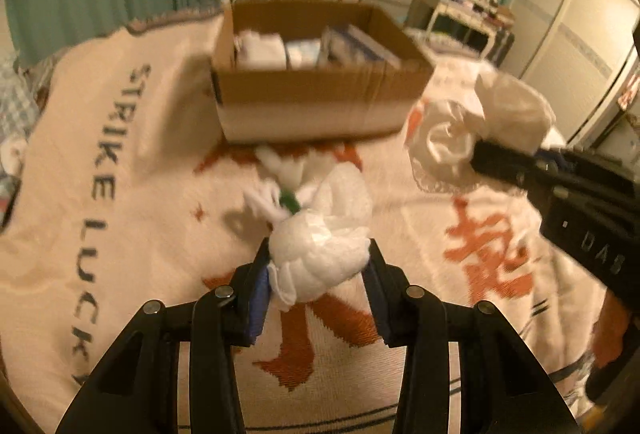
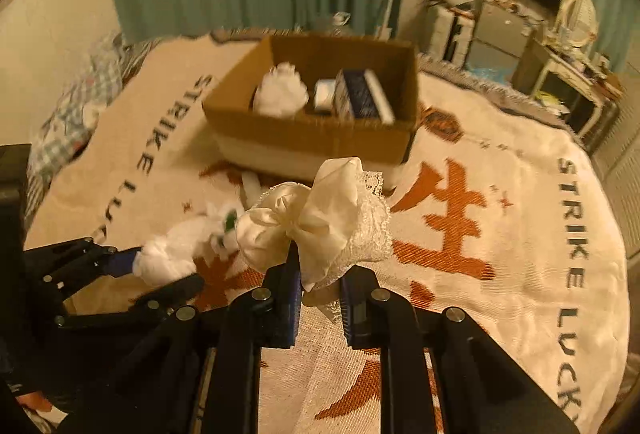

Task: Organize soft objects
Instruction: 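Carry both white cloths into the cardboard box and open both grippers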

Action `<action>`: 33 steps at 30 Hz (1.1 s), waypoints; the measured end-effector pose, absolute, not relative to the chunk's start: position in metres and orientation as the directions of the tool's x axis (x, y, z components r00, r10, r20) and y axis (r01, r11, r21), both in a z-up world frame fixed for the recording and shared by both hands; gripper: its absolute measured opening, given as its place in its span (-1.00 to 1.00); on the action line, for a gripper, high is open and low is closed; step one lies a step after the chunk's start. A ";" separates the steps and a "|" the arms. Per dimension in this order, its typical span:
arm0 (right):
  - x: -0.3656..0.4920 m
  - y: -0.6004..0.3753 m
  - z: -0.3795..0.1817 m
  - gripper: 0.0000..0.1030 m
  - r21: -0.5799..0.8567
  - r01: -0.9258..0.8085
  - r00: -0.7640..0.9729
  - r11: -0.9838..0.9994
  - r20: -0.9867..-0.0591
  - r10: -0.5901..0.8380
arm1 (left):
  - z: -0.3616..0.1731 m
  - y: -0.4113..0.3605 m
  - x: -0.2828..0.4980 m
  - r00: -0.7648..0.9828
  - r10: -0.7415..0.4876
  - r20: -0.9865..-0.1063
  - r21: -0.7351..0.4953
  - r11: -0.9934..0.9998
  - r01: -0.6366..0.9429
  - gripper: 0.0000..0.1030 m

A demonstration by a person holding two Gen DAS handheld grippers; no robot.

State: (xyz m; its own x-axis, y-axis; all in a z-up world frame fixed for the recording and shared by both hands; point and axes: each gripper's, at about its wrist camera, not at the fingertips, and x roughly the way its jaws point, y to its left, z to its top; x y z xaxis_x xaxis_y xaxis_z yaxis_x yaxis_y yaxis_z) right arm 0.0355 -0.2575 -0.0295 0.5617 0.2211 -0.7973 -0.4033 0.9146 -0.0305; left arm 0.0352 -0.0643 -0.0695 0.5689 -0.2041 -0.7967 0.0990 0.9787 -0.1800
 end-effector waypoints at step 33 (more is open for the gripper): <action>0.193 -0.226 0.069 -0.70 -0.024 -0.375 0.755 0.927 -0.588 0.290 | 0.006 -0.069 0.202 0.772 -0.142 -0.619 0.090 0.964 0.249 -0.20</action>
State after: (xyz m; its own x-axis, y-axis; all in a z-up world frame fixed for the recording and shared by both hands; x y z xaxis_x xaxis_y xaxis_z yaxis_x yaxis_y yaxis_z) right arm 0.1925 -0.2258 0.0691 0.7548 0.2900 -0.5884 -0.3748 0.9268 -0.0241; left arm 0.2019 -0.0686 0.0057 0.7722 -0.1420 -0.6193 0.2492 0.9643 0.0897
